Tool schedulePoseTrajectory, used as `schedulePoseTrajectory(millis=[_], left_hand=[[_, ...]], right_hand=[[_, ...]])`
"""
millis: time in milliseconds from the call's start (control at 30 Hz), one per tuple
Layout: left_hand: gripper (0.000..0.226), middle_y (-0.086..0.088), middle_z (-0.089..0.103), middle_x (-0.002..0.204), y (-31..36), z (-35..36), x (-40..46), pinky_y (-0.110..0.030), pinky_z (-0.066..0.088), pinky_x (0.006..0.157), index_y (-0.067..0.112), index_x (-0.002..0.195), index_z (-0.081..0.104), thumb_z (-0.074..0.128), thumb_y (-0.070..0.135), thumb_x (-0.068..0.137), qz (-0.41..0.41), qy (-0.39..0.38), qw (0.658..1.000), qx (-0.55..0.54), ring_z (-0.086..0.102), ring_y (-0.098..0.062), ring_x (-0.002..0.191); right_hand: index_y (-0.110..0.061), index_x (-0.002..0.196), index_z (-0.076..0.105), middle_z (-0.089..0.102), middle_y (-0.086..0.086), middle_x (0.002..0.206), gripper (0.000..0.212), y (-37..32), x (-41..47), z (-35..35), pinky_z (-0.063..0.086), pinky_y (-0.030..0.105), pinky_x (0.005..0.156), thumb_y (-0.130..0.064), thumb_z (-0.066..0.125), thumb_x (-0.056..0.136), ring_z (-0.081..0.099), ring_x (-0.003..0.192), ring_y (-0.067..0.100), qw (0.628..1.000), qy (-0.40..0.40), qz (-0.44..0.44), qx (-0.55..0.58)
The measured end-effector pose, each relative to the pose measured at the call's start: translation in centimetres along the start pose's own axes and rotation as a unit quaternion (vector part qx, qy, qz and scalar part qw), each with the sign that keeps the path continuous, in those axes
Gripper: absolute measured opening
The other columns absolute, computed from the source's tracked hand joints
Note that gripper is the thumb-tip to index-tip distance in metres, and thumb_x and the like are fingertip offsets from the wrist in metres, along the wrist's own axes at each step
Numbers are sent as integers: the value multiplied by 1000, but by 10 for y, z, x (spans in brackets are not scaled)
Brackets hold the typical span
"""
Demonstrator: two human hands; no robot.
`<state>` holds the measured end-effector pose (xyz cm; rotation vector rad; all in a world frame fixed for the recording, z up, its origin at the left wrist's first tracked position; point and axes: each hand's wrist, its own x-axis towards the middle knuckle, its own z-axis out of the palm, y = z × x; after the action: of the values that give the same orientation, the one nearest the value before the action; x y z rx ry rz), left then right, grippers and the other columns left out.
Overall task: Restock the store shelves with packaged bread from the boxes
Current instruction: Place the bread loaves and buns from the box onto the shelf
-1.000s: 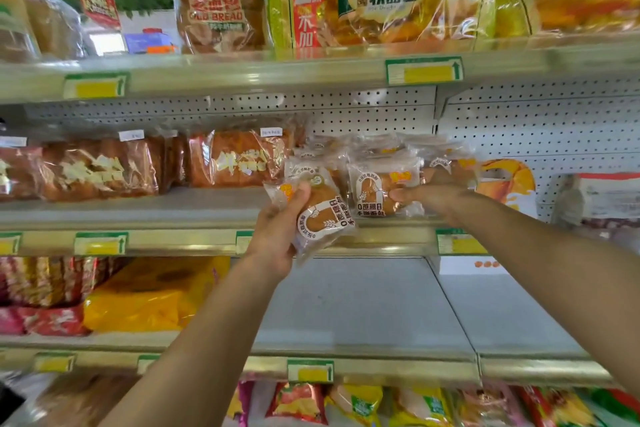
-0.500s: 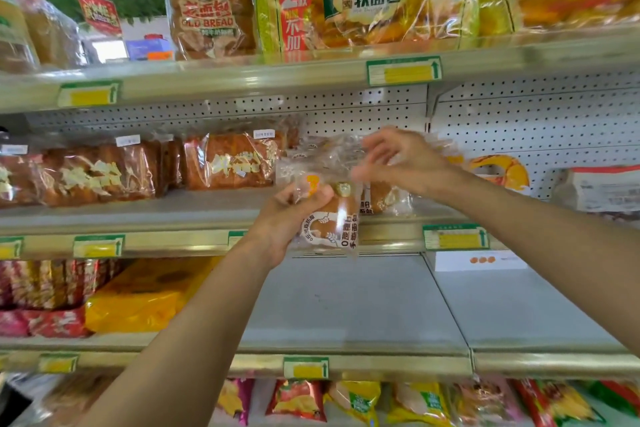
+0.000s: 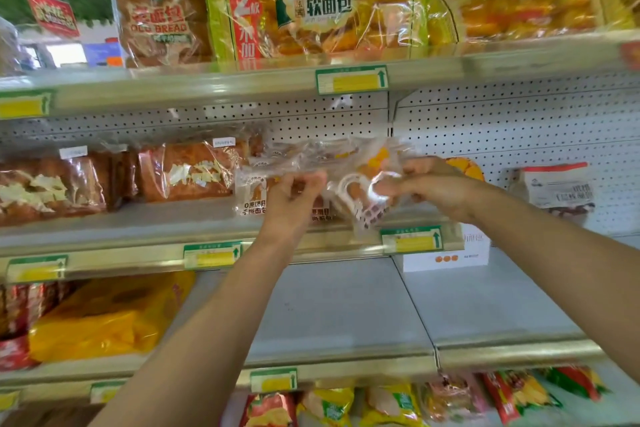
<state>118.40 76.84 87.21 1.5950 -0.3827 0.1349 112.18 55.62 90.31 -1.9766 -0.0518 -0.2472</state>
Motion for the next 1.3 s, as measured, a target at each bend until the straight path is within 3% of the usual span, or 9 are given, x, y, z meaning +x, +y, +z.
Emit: schedulePoseTrajectory(millis=[133,233,333,500,733,833,967,1067,1300], left_hand=[[30,4,54,110,-20,6,14,-32,43,103,18,113,60,74,25,87,51,51,993,90,53,-18,113],[37,-5,43,128,-34,8,23,-39,37,112,30,111,55,78,25,83,71,57,982,168,46,-26,125],[37,-5,42,134,-39,8,27,-42,37,113,34,110,58,80,27,81,44,46,983,174,46,-24,127],[38,-4,45,140,-37,9,25,-37,39,111,30,115,62,80,28,82,24,33,982,186,49,-19,123],[44,-2,45,135,-28,15,19,-31,41,107,23,124,61,78,26,84,7,36,981,190,50,-16,117],[44,4,52,121,-25,17,18,-23,39,92,17,127,60,76,23,87,7,31,983,183,49,-11,106],[43,-4,57,125,-22,19,15,-23,41,96,12,125,61,76,21,86,1,61,987,151,51,-13,106],[42,-5,54,131,-22,19,9,-34,42,109,17,121,63,79,25,83,1,93,986,135,53,-18,117],[17,-8,56,133,-14,31,-46,-34,41,108,23,102,62,72,18,89,-22,127,992,-8,54,-24,122]], right_hand=[[-19,110,69,70,3,112,64,35,7,-21,47,31,84,-37,91,53,64,107,21,973,166,58,153],[-10,109,69,70,9,115,44,47,5,-24,50,33,81,-21,85,70,67,103,21,967,201,66,140],[-11,96,70,66,10,118,26,54,6,-28,50,27,69,-14,82,74,68,93,17,970,203,73,115],[-16,90,69,65,-6,93,18,58,12,-32,44,31,88,-18,81,76,61,93,15,975,182,102,75],[-11,124,51,59,3,115,50,54,9,-29,39,39,108,-19,78,81,54,116,23,978,168,115,49],[-16,102,58,61,2,117,26,55,12,-28,44,37,103,-15,76,83,57,114,22,978,166,126,32],[-6,139,42,53,8,133,64,58,11,-28,38,31,99,-15,74,85,50,123,24,974,185,133,12],[-8,148,29,45,10,144,78,58,3,-29,37,38,109,-20,74,86,45,131,28,970,216,113,-14],[-8,124,58,56,7,123,36,59,-36,-18,43,37,104,-14,67,89,54,117,24,954,275,-55,-102]])
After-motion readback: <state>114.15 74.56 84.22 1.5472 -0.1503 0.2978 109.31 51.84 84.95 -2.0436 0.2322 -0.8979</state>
